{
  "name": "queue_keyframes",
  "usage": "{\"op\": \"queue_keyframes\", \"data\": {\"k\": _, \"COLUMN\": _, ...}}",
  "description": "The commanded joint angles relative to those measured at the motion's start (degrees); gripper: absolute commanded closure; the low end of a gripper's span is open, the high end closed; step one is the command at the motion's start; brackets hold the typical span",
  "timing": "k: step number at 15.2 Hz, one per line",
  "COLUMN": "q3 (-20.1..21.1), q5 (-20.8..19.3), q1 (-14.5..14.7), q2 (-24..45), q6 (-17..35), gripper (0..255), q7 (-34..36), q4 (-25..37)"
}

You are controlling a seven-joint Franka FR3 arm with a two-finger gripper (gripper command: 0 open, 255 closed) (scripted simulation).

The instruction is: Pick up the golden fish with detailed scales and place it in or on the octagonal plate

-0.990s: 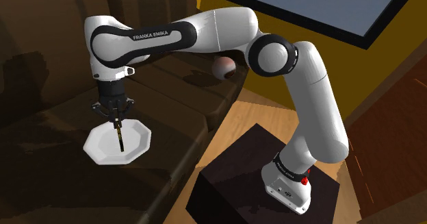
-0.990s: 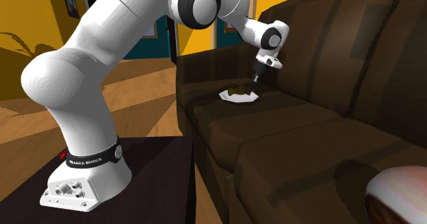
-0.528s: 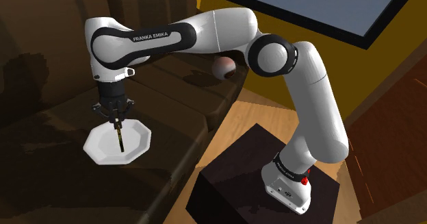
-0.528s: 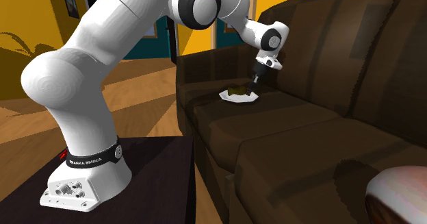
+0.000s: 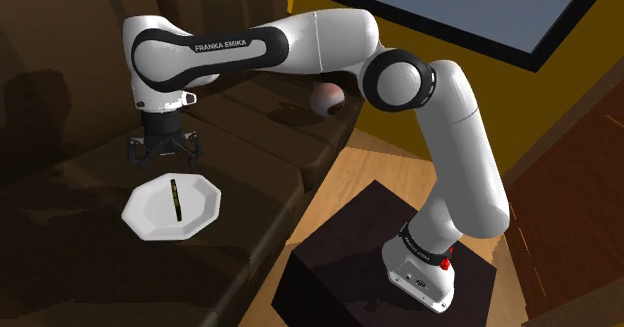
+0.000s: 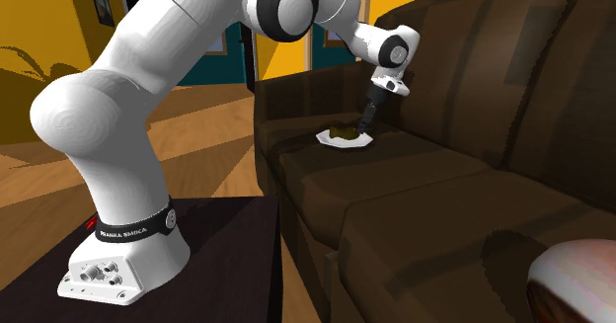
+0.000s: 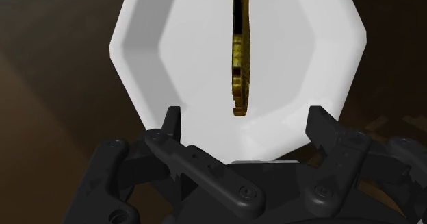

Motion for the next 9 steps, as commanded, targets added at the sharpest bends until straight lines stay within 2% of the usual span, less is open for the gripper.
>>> {"op": "queue_keyframes", "data": {"k": 1, "q3": -0.09, "q5": -0.17, "q1": 0.18, "q2": 0.78, "q6": -3.9, "gripper": 0, "q7": 0.12, "q4": 4.64}}
{"op": "queue_keyframes", "data": {"k": 2, "q3": -0.13, "q5": -0.24, "q1": 0.27, "q2": 1.14, "q6": -5.65, "gripper": 0, "q7": 0.17, "q4": 6.74}}
{"op": "queue_keyframes", "data": {"k": 9, "q3": -0.13, "q5": -0.24, "q1": 0.27, "q2": 1.14, "q6": -5.65, "gripper": 0, "q7": 0.17, "q4": 6.74}}
